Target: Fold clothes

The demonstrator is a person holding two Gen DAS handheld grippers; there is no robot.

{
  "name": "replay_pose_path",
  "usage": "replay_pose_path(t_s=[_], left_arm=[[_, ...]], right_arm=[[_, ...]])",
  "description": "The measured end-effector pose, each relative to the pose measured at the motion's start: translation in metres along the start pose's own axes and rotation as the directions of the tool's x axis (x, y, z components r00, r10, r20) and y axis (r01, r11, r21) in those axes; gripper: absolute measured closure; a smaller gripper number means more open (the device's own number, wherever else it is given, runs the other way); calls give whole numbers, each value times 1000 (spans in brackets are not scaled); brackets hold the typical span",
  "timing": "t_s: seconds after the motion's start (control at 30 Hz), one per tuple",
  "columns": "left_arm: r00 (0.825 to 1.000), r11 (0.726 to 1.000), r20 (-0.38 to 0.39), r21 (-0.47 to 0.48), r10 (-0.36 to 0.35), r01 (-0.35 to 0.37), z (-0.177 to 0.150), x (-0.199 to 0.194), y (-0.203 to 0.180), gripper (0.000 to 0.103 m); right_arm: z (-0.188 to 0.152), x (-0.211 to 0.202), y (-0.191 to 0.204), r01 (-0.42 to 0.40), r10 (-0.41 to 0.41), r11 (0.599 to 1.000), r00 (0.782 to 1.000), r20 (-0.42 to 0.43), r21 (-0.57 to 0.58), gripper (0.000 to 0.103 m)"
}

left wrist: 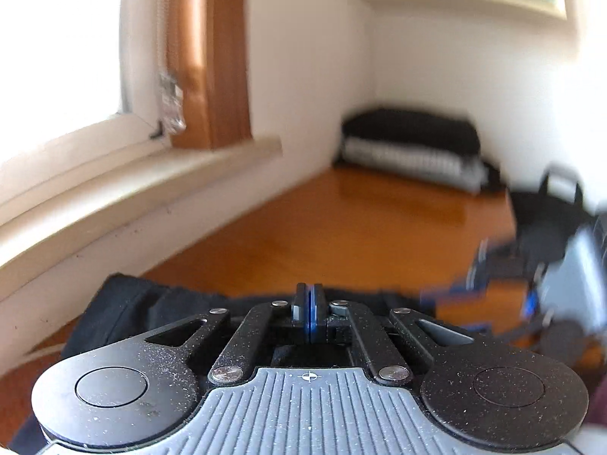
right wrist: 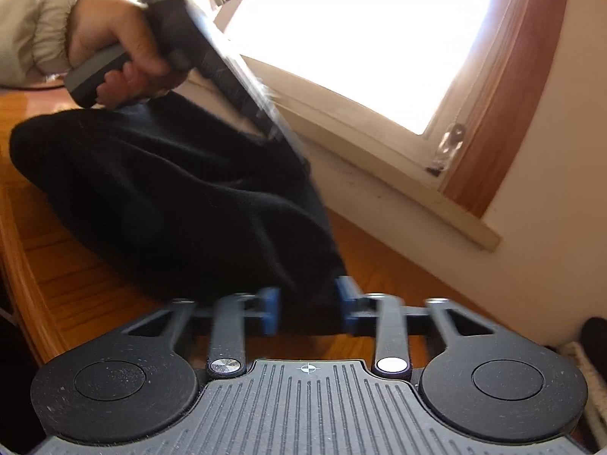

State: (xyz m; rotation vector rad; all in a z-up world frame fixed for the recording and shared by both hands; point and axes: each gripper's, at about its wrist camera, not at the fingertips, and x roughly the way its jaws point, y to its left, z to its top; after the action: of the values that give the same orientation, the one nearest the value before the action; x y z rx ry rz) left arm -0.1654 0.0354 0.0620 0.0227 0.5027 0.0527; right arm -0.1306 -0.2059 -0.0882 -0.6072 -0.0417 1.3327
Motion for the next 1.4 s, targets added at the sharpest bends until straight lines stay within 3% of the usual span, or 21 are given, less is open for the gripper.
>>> replay_pose_path(t_s=[0.13, 0.37, 0.43, 0.67, 0.8, 0.97, 1.07, 1.13, 1.27, 1.4], left_arm=[[997, 997, 48, -54, 62, -60, 1, -3, 16, 102], [995, 992, -70, -104, 65, -72, -11, 29, 35, 102], [996, 992, -71, -113, 45, -53, -11, 25, 38, 94], [995, 995, -78, -67, 69, -74, -23, 27, 29, 91], [992, 991, -88, -95, 86, -94, -26, 31, 28, 91], [983, 968, -91, -182, 158, -172, -22, 40, 26, 91], [974, 945, -89, -240, 209, -224, -17, 49, 21, 92], [972, 936, -80, -262, 222, -236, -12, 53, 17, 91], [988, 934, -5, -325, 153, -146, -3, 31, 28, 86], [986, 916, 64, -384, 157, -120, 1, -27, 64, 79]], right_arm=[[1, -4, -1, -14, 14, 1000, 1000, 2, -2, 95], [2, -4, -2, -5, 4, 999, 999, -45, -32, 93], [2, -8, -3, 9, -10, 1000, 999, -45, -22, 89], [11, -28, -22, 23, -26, 982, 1000, 15, 186, 87], [33, -23, -22, 35, -45, 963, 998, 33, 266, 74], [56, -1, -12, -103, 86, 919, 994, 62, 381, 66], [60, 19, 1, -164, 170, 903, 985, 22, 398, 61], [56, 31, 2, -130, 156, 912, 987, -36, 389, 61], [41, 53, -10, -68, 126, 929, 982, -140, 364, 62], [32, 62, -28, -51, 113, 943, 979, -172, 330, 62]])
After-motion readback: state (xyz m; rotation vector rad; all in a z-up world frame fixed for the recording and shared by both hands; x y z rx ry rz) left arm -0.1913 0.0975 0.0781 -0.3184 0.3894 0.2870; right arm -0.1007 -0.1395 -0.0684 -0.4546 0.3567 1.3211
